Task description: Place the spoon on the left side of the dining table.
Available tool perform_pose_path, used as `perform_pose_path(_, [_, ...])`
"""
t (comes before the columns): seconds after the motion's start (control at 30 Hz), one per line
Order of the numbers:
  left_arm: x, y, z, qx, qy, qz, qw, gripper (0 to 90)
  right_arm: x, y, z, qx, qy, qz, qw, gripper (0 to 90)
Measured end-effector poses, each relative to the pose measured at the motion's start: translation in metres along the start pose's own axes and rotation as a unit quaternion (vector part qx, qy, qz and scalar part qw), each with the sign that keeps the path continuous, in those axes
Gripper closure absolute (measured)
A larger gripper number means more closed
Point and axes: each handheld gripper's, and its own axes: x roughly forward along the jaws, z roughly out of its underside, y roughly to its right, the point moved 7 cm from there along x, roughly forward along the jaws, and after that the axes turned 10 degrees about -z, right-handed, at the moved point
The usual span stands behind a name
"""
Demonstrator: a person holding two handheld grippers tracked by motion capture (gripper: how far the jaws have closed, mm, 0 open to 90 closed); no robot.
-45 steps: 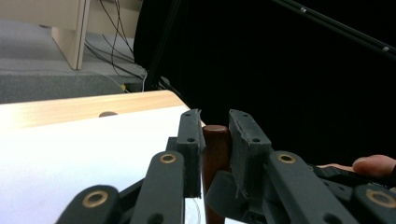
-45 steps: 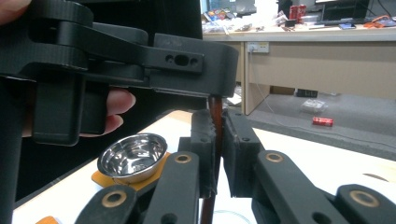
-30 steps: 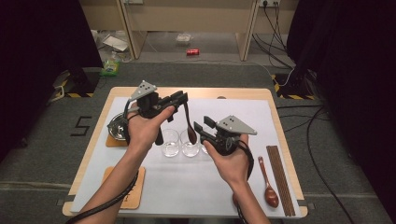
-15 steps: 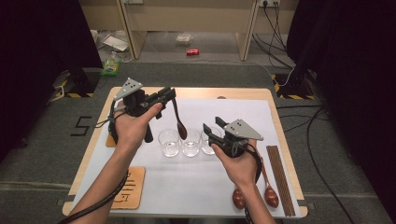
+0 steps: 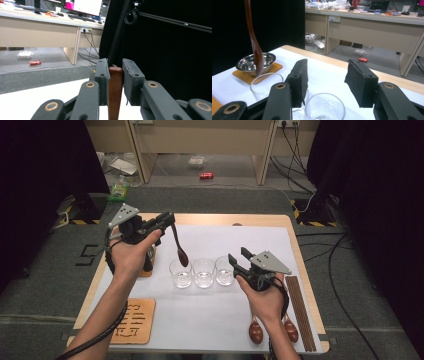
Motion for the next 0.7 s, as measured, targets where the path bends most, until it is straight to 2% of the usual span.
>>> perform_pose_path(0.37, [-0.005, -0.019, -0.002, 0.004, 0.006, -0.021, 0.9997, 74.8, -0.01, 0.014, 0.009, -0.002, -0.003, 0.021, 0.9998, 52.8])
perform_pose_path(0.7, [-0.007, -0.033, -0.005, 0.009, 0.011, -0.04, 0.9991, 74.8, -0.026, 0.03, 0.023, 0.008, -0.009, 0.043, 0.999, 53.2])
